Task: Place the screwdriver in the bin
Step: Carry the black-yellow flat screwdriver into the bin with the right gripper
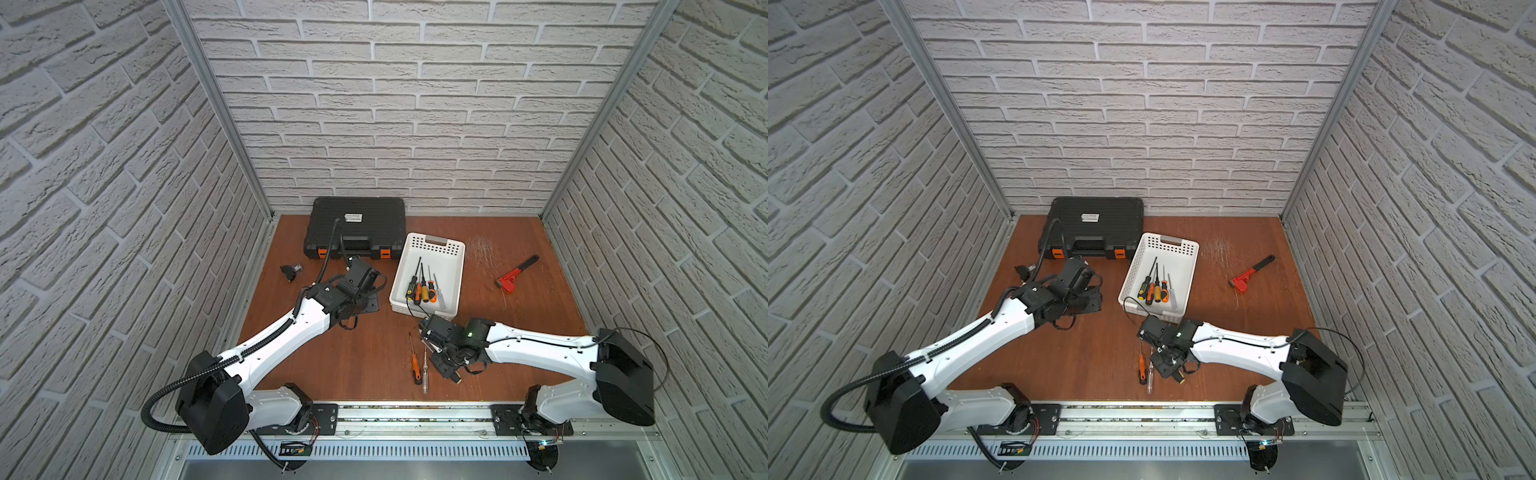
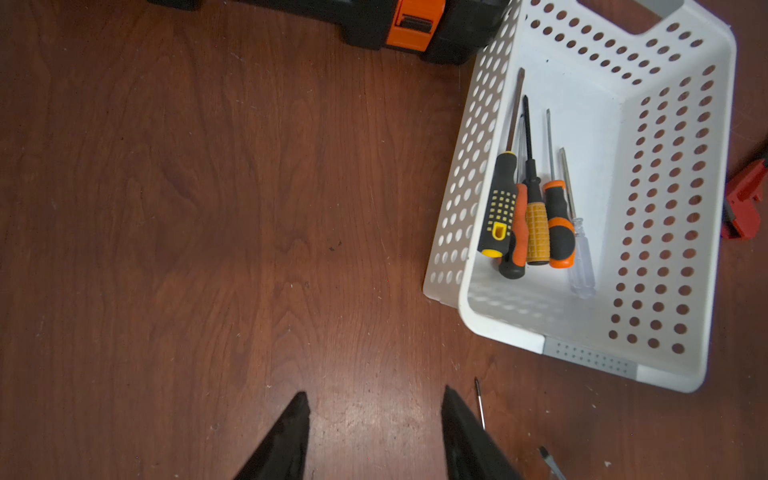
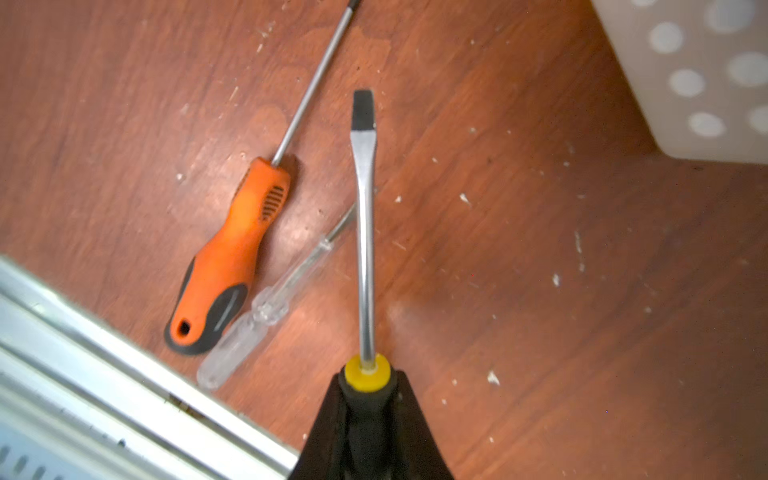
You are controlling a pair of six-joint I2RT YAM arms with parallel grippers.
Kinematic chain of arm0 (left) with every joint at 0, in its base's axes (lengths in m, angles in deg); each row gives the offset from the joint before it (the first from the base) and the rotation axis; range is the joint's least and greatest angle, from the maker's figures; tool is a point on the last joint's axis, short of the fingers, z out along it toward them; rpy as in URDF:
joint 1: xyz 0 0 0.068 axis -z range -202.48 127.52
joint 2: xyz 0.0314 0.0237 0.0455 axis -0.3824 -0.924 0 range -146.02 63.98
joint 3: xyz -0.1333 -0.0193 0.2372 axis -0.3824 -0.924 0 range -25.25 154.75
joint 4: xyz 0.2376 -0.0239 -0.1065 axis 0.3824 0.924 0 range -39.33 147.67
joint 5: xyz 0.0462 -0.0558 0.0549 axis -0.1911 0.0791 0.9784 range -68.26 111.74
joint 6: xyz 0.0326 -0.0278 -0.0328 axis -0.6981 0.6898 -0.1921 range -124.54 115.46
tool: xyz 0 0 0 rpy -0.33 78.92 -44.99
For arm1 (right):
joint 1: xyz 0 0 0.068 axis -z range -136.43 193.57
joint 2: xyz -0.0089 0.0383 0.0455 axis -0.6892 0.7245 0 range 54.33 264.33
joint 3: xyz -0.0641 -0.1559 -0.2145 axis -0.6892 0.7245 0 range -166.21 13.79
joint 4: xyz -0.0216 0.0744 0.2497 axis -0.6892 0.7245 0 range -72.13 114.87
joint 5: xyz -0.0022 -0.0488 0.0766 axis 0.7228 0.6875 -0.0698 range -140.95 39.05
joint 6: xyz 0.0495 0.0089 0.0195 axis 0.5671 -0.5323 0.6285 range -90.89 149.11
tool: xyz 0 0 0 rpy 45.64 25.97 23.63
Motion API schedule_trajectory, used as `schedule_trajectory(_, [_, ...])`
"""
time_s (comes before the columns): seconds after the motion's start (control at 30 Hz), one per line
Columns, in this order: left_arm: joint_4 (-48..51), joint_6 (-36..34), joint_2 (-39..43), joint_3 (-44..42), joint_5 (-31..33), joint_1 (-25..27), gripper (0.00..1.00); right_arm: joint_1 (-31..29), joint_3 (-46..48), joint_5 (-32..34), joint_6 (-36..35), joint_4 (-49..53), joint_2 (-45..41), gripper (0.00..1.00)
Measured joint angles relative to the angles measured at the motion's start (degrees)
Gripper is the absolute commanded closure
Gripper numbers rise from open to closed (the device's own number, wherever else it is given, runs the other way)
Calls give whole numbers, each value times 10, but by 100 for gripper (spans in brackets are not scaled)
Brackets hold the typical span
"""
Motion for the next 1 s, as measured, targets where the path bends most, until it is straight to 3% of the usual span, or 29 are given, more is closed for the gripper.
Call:
schedule_trajectory(0.23, [-2,0,6,-3,6,-2,48,0,-57,-10,7,79,-61,95])
schedule_trajectory(0.4, [-4,0,8,-8,7,-3,48,0,-122,11,13,97,-40,94])
schedule_trajectory(0.7, [-11,9,31,-38,-3,-3,48,10,-129,34,16,79,30,94])
schedule_trajectory(1.0, [-22,16,34,-58,-19,-3,47,82,-145,26,11,62,26,94])
